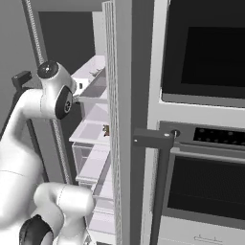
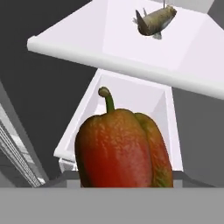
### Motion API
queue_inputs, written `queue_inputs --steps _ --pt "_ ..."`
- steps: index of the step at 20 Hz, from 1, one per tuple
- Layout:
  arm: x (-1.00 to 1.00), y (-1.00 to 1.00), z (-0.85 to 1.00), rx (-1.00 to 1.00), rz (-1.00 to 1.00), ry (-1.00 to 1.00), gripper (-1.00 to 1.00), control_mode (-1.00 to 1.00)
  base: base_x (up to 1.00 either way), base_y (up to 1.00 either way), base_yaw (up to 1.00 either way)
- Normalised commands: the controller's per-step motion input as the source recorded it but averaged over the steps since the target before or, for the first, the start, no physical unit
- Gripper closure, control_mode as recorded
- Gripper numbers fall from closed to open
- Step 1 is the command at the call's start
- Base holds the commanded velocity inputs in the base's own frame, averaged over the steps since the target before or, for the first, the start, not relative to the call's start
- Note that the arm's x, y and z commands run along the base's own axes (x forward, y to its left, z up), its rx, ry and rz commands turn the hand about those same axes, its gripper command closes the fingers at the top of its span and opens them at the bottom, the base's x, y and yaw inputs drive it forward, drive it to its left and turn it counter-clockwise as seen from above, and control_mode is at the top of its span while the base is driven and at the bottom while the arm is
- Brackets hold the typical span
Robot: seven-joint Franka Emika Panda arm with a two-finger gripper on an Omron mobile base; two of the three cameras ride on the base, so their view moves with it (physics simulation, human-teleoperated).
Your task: Place one bell pepper and one fish in each tupperware on the nearby counter, to pack two identical lunches.
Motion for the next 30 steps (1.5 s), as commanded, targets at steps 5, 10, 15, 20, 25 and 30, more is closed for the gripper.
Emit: queue_inputs --steps 5,10,15,20,25,30 --pt "-1.0 0.06 -0.26 -0.04 0.14 0.03 1.0 -1.0 0.0 0.0 0.0" --pt "0.0 0.0 0.0 0.0 0.0 0.0 1.0 1.0 -1.0 0.23 0.08" --pt "0.0 0.0 0.0 0.0 0.0 0.0 1.0 1.0 -1.0 0.03 0.0" --pt "0.0 0.0 0.0 0.0 0.0 0.0 1.0 1.0 -0.78 -0.58 -0.12" --pt "0.0 0.0 0.0 0.0 0.0 0.0 1.0 1.0 -0.31 -0.86 -0.38" --pt "0.0 0.0 0.0 0.0 0.0 0.0 1.0 1.0 -0.01 -0.85 -0.54"
